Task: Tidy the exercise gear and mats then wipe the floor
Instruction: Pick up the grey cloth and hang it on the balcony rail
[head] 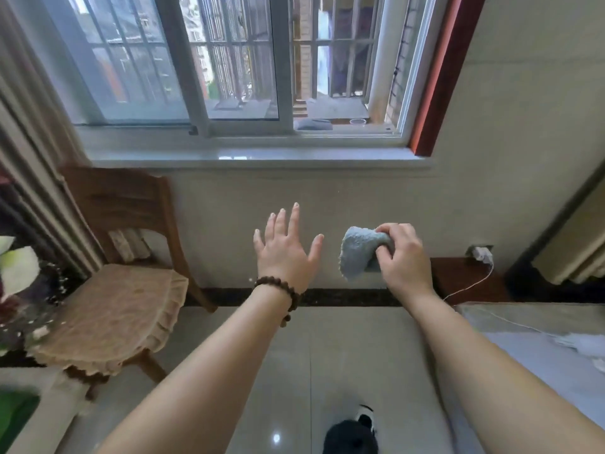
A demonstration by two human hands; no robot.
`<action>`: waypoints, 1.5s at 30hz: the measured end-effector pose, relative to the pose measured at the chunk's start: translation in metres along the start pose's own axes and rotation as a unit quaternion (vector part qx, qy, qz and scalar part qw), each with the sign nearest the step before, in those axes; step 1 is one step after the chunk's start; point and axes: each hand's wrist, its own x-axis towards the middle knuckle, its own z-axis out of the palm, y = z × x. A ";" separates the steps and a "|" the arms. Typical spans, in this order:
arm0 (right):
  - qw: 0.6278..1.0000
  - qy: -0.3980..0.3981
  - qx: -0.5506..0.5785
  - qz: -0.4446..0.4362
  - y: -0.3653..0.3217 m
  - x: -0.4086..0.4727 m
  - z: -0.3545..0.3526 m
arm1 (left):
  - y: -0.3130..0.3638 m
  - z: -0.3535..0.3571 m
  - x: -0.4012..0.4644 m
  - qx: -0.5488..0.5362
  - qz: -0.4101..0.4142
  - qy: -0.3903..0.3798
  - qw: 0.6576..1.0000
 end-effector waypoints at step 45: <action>0.969 0.162 -0.095 -0.160 0.048 0.841 0.166 | 0.104 0.069 0.865 -0.056 0.176 0.143 0.972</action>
